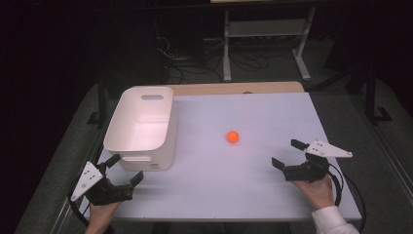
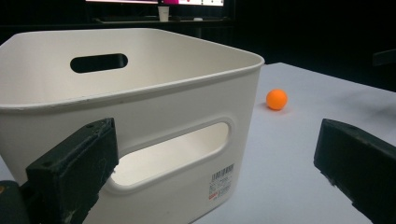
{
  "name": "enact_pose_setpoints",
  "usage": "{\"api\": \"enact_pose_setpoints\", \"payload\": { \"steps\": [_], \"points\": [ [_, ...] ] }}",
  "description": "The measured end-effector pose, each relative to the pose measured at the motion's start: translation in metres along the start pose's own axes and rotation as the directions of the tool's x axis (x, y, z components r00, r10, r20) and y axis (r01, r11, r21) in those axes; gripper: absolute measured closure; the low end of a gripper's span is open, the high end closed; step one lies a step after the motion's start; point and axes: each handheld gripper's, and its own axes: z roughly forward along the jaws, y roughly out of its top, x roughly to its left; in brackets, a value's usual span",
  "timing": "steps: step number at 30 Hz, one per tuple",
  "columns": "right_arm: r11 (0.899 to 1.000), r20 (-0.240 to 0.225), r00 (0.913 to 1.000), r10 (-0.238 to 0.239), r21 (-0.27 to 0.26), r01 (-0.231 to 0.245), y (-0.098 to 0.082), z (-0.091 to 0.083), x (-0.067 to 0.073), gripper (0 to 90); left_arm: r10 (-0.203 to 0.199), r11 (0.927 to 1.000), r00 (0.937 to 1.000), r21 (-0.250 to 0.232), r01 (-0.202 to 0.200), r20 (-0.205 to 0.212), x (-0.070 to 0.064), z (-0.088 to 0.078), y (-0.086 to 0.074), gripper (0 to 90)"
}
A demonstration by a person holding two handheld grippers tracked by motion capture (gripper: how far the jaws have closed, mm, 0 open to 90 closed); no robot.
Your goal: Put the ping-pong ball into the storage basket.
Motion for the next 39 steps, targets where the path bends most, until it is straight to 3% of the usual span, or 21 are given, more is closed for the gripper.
{"api": "enact_pose_setpoints", "payload": {
  "steps": [8,14,22,28,39],
  "points": [
    [1.000,0.010,0.9997,-0.021,0.013,0.021,0.000,0.004,0.002,0.0,0.014,0.9997,0.9999,0.019,-0.014,0.004,0.000,0.000,0.000,0.0],
    [0.999,0.015,0.9987,-0.048,0.018,0.048,0.004,0.002,0.004,0.0,0.012,0.9999,0.9999,0.007,-0.012,0.007,-0.003,0.000,0.000,0.0],
    [0.999,-0.001,0.9995,-0.032,0.014,0.032,0.010,-0.003,0.010,0.0,0.015,0.9992,0.9999,0.036,-0.015,0.006,-0.003,-0.001,-0.001,0.0],
    [0.998,0.010,0.9990,-0.045,0.046,0.044,0.014,-0.008,0.012,0.0,-0.012,0.9996,0.9999,0.026,0.011,0.006,0.000,-0.002,-0.002,0.0],
    [0.994,-0.006,0.9988,-0.049,0.095,0.050,0.026,-0.004,0.011,0.0,-0.013,0.9993,0.9999,0.035,0.013,0.005,0.000,-0.001,-0.002,0.0]
  ]
}}
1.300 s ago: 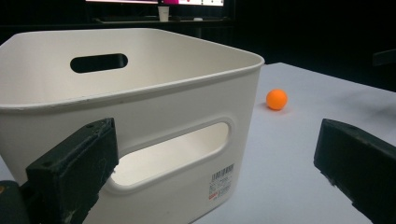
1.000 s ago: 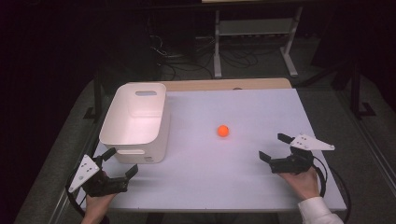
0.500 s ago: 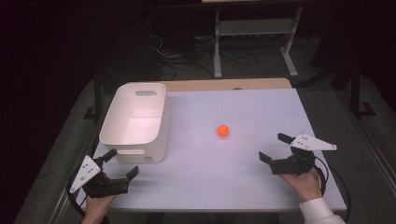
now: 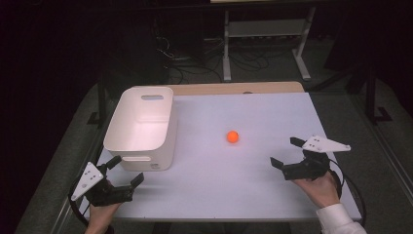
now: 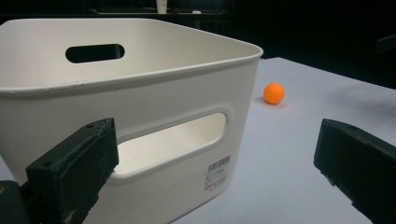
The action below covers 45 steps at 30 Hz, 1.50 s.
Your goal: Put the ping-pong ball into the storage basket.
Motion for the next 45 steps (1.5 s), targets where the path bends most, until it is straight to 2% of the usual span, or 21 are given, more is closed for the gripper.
{"api": "enact_pose_setpoints", "payload": {
  "steps": [1,2,4,5,10,17,20,21,25,29,32,33,35,39,41,45],
  "points": [
    [1.000,0.000,0.9999,-0.013,0.000,0.013,0.002,0.001,-0.001,0.0,0.005,0.9999,1.0000,0.010,-0.005,-0.002,0.001,0.000,0.000,0.0],
    [1.000,-0.006,1.0000,-0.001,0.013,0.001,0.004,0.002,0.000,0.0,0.006,0.9999,1.0000,0.011,-0.006,-0.002,0.001,0.000,0.000,0.0],
    [1.000,-0.019,0.9998,-0.007,0.029,0.008,0.009,0.003,0.001,0.0,0.004,1.0000,1.0000,0.005,-0.004,0.001,0.001,0.000,0.000,0.0],
    [0.999,-0.024,0.9994,-0.024,0.034,0.025,0.011,0.004,0.001,0.0,0.005,1.0000,1.0000,0.004,-0.005,0.002,0.001,0.000,0.000,0.0],
    [0.998,-0.057,0.9980,-0.026,0.059,0.029,0.016,0.008,0.004,0.0,0.009,0.9999,0.9999,0.008,-0.009,0.006,0.000,-0.001,0.000,0.0],
    [0.997,-0.075,0.9969,-0.022,0.078,0.027,0.019,0.013,0.002,0.0,0.009,0.9999,0.9999,0.012,-0.009,0.008,0.000,0.000,0.000,0.0],
    [0.995,-0.075,0.9968,-0.028,0.089,0.035,0.025,0.014,0.001,0.0,0.003,1.0000,0.9999,0.007,-0.003,0.010,-0.001,0.001,0.000,0.0],
    [0.995,-0.075,0.9967,-0.031,0.093,0.038,0.026,0.015,0.000,0.0,-0.011,0.9999,0.9999,-0.002,0.011,0.012,-0.002,0.001,0.000,0.0],
    [0.993,-0.083,0.9960,-0.033,0.109,0.042,0.034,0.018,0.000,0.0,-0.006,1.0000,0.9999,0.000,0.006,0.012,-0.001,0.001,0.000,0.0],
    [0.991,-0.103,0.9937,-0.043,0.120,0.055,0.042,0.021,0.001,0.0,-0.008,1.0000,0.9999,-0.003,0.008,0.015,-0.001,0.001,0.000,0.0],
    [0.988,-0.107,0.9922,-0.064,0.133,0.078,0.047,0.024,0.003,0.0,-0.009,0.9999,0.9998,-0.008,0.009,0.016,-0.001,0.000,0.000,0.0],
    [0.987,-0.123,0.9893,-0.078,0.133,0.094,0.051,0.026,0.004,0.0,-0.010,0.9999,0.9998,-0.011,0.011,0.017,0.000,0.001,0.000,0.0],
    [0.987,-0.133,0.9890,-0.066,0.134,0.084,0.053,0.027,0.005,0.0,-0.012,0.9999,0.9998,-0.010,0.013,0.017,-0.001,0.000,0.000,0.0],
    [0.981,-0.155,0.9839,-0.089,0.157,0.114,0.064,0.034,0.006,0.0,-0.008,1.0000,0.9998,-0.005,0.008,0.017,-0.001,0.000,0.000,0.0],
    [0.981,-0.164,0.9833,-0.078,0.165,0.105,0.068,0.036,0.007,0.0,-0.010,0.9999,0.9998,-0.005,0.010,0.019,-0.001,0.000,0.000,0.0],
    [0.977,-0.171,0.9810,-0.093,0.173,0.122,0.073,0.039,0.006,0.0,-0.012,0.9999,0.9997,-0.007,0.012,0.021,0.000,0.000,0.000,0.0]
  ]
}}
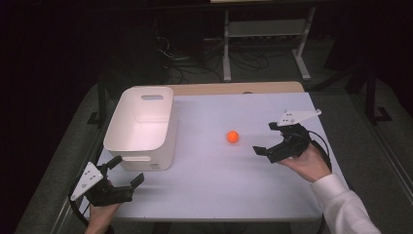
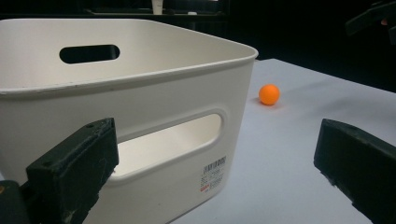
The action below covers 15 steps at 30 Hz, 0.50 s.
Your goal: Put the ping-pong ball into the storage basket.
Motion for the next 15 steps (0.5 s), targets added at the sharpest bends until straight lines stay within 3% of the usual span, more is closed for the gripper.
{"api": "enact_pose_setpoints", "payload": {
  "steps": [15],
  "points": [
    [0.999,-0.036,0.9993,0.009,0.044,-0.008,0.017,0.007,-0.007,0.0,0.002,1.0000,1.0000,0.002,-0.002,0.003,0.000,0.000,0.000,0.0]
  ]
}}
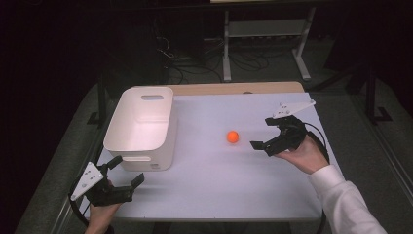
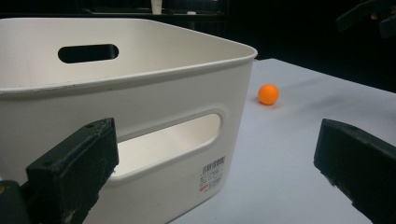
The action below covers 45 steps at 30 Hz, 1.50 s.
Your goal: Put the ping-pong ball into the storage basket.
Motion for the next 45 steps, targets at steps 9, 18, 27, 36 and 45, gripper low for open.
{"api": "enact_pose_setpoints", "payload": {
  "steps": [9,18,27,36,45],
  "points": [
    [0.999,-0.014,0.9999,-0.002,0.038,0.003,0.006,0.006,-0.002,0.0,-0.002,1.0000,1.0000,0.001,0.002,0.000,0.000,0.000,0.000,0.0],
    [0.998,-0.029,0.9996,-0.006,0.067,0.008,0.014,0.009,-0.006,0.0,-0.004,1.0000,1.0000,0.002,0.004,-0.001,0.000,0.001,0.000,0.0],
    [0.995,-0.047,0.9989,-0.005,0.096,0.010,0.020,0.015,-0.009,0.0,-0.006,1.0000,1.0000,0.000,0.006,0.002,0.000,0.000,0.000,0.0],
    [0.991,-0.062,0.9980,-0.005,0.130,0.013,0.028,0.026,-0.013,0.0,-0.009,1.0000,1.0000,0.000,0.009,0.001,0.000,0.001,0.000,0.0],
    [0.985,-0.075,0.9971,-0.012,0.171,0.025,0.034,0.036,-0.015,0.0,-0.007,1.0000,1.0000,0.004,0.007,0.003,0.000,0.001,0.000,0.0]
  ]
}}
